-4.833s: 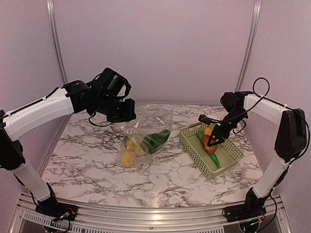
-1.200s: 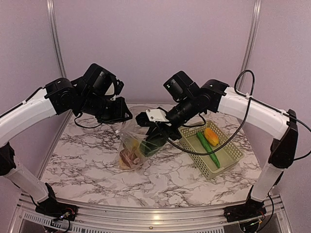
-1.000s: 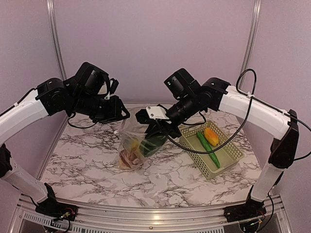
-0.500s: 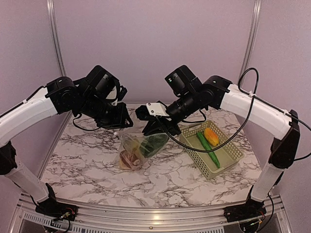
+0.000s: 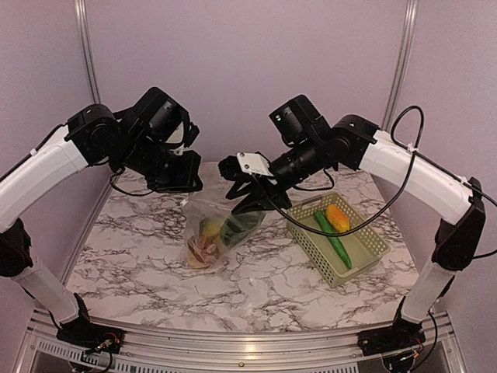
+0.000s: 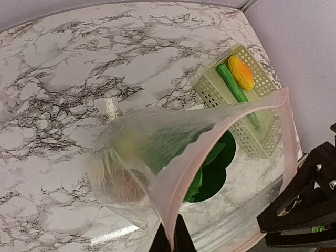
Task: Place the food in the zip-top bag and seal the zipper
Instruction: Pick up the fake vegetable from the bin.
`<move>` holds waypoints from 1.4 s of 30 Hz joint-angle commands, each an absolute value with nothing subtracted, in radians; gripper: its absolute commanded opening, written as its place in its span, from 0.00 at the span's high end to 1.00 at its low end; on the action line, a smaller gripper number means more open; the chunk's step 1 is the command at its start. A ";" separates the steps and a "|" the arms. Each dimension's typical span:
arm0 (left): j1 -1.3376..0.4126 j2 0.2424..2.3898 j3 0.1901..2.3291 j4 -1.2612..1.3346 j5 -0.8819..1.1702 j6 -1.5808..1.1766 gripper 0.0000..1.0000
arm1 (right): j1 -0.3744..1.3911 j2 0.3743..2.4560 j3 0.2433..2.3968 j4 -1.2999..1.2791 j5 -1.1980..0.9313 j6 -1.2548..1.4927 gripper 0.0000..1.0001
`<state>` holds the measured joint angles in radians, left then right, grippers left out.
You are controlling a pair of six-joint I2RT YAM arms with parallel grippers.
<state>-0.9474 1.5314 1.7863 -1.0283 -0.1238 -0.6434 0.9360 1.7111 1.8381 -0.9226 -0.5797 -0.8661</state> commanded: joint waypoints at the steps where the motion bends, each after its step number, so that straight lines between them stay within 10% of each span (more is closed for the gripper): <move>1: -0.952 1.625 1.889 -1.147 -0.094 -0.570 1.00 | 0.942 1.670 1.980 -0.883 -0.596 -0.769 0.64; 19: -0.952 1.647 1.930 -1.183 -0.107 -0.556 1.00 | 0.563 1.378 1.542 -0.579 -0.403 -0.399 0.71; 42: -0.952 1.536 1.784 -1.085 -0.118 -0.600 1.00 | 0.283 1.762 1.362 -0.698 -0.292 -0.362 0.79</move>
<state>-0.9493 1.5810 1.8114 -1.1046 -0.1059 -0.5812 0.2874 1.7126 1.3361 -0.6754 -0.3473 -0.3698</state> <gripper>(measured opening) 0.013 0.203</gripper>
